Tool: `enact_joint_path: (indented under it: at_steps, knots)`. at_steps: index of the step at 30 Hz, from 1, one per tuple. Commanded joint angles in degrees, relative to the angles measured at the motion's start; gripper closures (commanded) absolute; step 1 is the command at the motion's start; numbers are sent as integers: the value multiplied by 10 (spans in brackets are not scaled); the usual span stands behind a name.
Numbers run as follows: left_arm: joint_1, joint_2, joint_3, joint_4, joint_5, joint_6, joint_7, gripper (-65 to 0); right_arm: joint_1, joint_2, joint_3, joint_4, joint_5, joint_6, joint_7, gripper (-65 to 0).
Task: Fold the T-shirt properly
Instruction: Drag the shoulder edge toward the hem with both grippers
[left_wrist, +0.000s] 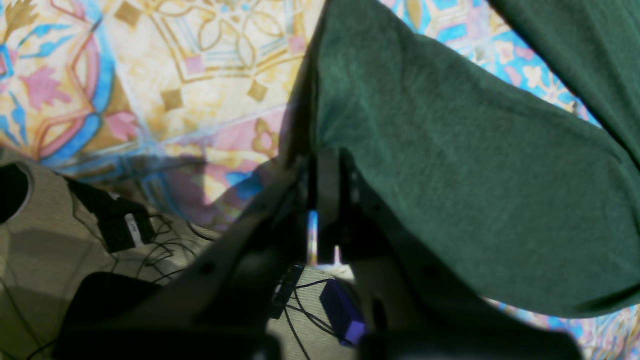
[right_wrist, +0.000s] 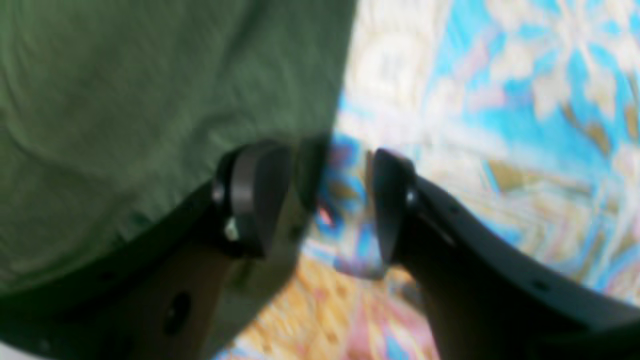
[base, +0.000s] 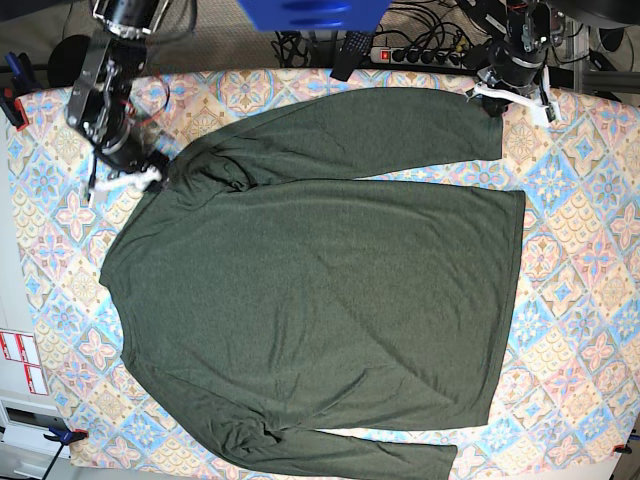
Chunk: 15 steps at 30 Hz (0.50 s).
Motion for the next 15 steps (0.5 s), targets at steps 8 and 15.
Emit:
enact_joint_path:
  at_steps: [8,15]
  knots:
    - [4,-5,-2,8,-2,-3,-6,0,42,5,-1,-51,6,5,2,-301]
    - [4,-5,-2,8,-2,-3,-6,0,58,5,-2,-102,6,5,4,-292]
